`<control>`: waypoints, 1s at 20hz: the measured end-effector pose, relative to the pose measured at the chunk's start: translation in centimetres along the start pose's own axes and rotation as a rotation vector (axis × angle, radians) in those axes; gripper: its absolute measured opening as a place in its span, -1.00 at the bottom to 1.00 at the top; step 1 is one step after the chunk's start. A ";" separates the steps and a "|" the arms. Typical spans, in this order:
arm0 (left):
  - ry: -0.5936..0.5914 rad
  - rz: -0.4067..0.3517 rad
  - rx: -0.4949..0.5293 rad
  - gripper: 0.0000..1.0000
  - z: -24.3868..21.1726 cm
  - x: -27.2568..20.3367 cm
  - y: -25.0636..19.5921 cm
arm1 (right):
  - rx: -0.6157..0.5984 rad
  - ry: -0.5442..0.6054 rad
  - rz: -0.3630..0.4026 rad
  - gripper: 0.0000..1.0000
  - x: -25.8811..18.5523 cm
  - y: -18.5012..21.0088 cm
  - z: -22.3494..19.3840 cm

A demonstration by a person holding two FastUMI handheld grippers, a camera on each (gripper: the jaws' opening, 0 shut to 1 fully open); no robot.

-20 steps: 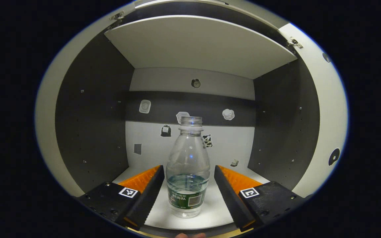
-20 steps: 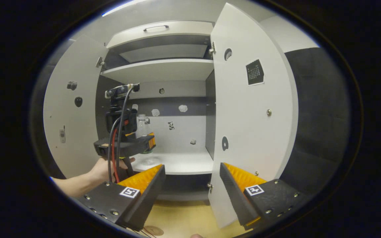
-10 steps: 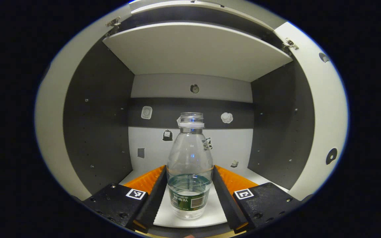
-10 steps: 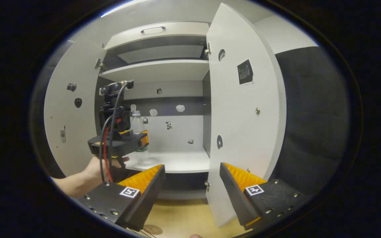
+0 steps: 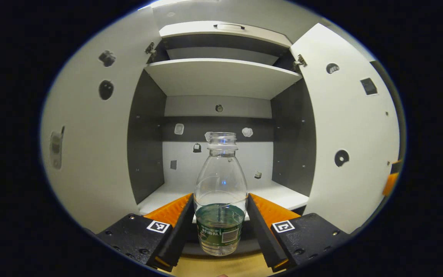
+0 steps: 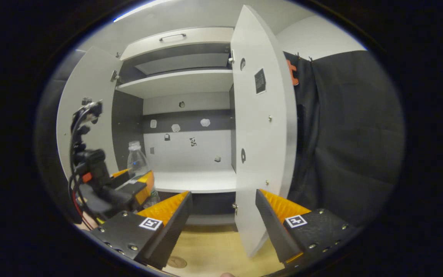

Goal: Grasp the bottle in the cabinet with the left hand and place it on the coaster, then close the right door with the right hand and the left door with the left hand.

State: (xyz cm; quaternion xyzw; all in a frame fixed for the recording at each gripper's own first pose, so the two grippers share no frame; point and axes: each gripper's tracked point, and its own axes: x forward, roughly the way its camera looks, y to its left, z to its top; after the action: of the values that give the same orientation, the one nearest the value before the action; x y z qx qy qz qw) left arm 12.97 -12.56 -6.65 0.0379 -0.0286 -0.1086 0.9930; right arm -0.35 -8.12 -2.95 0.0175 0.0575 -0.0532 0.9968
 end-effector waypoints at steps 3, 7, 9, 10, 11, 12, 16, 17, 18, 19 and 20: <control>0.045 0.001 0.015 0.63 -4.4 -3.6 -0.8 | 0.003 0.019 -0.014 1.00 -0.9 -1.1 -0.9; 0.120 -0.001 0.015 0.63 -10.8 -7.9 -2.1 | 0.004 0.055 -0.018 1.00 -1.9 -1.9 -2.4; 0.149 -0.006 0.022 0.63 -13.7 -9.5 -2.8 | -0.006 0.070 -0.022 1.00 -2.3 -2.3 -3.1; 0.170 -0.003 0.026 0.65 -15.3 -10.1 -2.9 | -0.011 0.080 -0.024 1.00 -2.5 -2.5 -3.5; 0.184 -0.003 0.025 0.65 -16.7 -10.7 -3.1 | -0.015 0.089 -0.027 1.00 -2.6 -2.8 -3.8; 0.209 0.000 0.018 0.62 -18.1 -11.4 -3.3 | -0.016 0.098 -0.030 1.00 -2.8 -3.0 -4.3; 0.262 0.006 -0.005 0.65 -22.6 -13.1 -3.6 | -0.017 0.121 -0.023 1.00 -3.2 -3.7 -5.3; 0.272 0.012 0.004 0.65 -23.4 -13.3 -3.5 | -0.014 0.123 -0.021 1.00 -3.2 -3.8 -5.4; 0.282 0.012 0.004 0.65 -24.3 -13.4 -3.5 | -0.010 0.126 -0.016 1.00 -3.4 -3.8 -5.5; 0.288 0.018 0.004 0.65 -24.9 -13.4 -3.4 | -0.010 0.131 -0.012 1.00 -3.4 -4.1 -5.7; 0.302 0.022 -0.004 0.65 -25.5 -13.4 -3.2 | -0.015 0.136 -0.011 1.00 -3.3 -4.3 -5.8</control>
State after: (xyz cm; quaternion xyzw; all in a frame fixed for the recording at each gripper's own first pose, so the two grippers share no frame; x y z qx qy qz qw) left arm 0.91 -11.04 -32.94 0.0514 0.1207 -0.0909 0.9872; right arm -4.77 -11.80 -8.45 0.0135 0.1257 -0.0571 0.9903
